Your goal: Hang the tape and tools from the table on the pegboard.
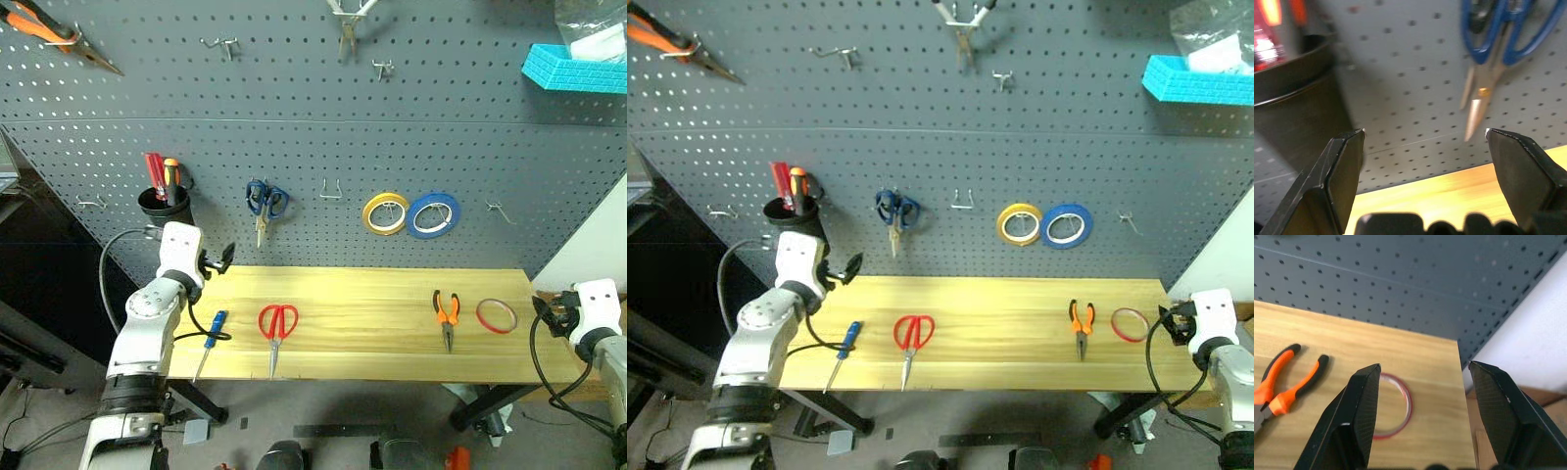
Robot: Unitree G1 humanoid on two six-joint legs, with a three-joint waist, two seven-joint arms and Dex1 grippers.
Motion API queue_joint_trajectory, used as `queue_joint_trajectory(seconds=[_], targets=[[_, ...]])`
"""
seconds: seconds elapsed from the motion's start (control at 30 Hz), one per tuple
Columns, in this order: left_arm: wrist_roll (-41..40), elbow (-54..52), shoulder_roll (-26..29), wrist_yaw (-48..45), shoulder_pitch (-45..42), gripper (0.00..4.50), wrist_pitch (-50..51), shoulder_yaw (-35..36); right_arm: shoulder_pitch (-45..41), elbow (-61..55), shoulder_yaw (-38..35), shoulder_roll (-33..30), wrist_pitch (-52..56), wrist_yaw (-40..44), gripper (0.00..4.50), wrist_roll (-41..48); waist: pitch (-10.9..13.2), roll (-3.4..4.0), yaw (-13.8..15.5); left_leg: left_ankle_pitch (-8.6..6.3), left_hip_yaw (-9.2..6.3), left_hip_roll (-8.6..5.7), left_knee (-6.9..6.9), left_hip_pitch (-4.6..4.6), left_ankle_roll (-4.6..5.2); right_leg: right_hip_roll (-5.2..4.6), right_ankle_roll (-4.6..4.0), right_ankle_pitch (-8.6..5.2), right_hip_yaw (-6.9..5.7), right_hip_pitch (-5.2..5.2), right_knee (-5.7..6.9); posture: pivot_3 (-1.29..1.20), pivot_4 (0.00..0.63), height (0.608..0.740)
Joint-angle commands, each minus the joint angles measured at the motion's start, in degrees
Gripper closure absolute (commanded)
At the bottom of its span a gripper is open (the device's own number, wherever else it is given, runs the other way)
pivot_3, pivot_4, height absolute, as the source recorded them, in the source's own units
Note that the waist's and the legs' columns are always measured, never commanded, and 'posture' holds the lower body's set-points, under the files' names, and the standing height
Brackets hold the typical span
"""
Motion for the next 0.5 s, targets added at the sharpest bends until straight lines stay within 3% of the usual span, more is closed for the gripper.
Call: queue_joint_trajectory(seconds=[0.03, 0.17, 0.37, 0.5], targets=[[-2.4, -4.6, -1.7, -3.2, -1.6, 0.28, 1.5, -1.8, -0.9, -4.0, 2.1, -0.5, 4.0, 1.1, 1.62, -0.6, 0.6, -0.01, -0.4, 0.00, 0.06, 0.00, 0.00, 0.01, 0.00, 0.00, 0.02, 0.01, 0.07, -0.01, 0.01, -0.19, 0.122, 0.740], [-2.9, -8.3, -3.5, -5.5, -0.7, 0.28, 2.8, -4.1, -3.2, -4.6, 6.3, -0.9, 8.5, 4.0, 1.62, -1.7, 2.0, -0.12, -1.3, -0.03, 0.28, 0.01, 0.00, -0.02, 0.05, 0.02, 0.10, 0.06, 0.32, -0.09, -0.02, -0.20, 0.155, 0.740], [-6.8, -17.9, 1.7, -21.6, 2.4, 0.28, 8.9, -13.3, -11.7, 3.4, 12.4, -1.0, 10.4, 8.5, 1.62, -4.4, 4.8, -0.28, -2.5, -0.13, 0.89, 0.07, 0.00, -0.01, 0.23, 0.07, 0.26, 0.16, 0.85, -0.31, -0.01, -0.19, 0.213, 0.740], [-8.5, -22.5, 4.3, -27.6, 2.6, 0.28, 10.9, -16.6, -17.1, 11.0, 15.8, -0.2, 8.2, 10.3, 1.62, -6.8, 6.5, -0.47, -2.6, -0.16, 0.97, 0.07, 0.01, -0.17, 0.28, 0.06, 0.28, 0.17, 0.91, -0.51, -0.01, -0.18, 0.236, 0.740]])
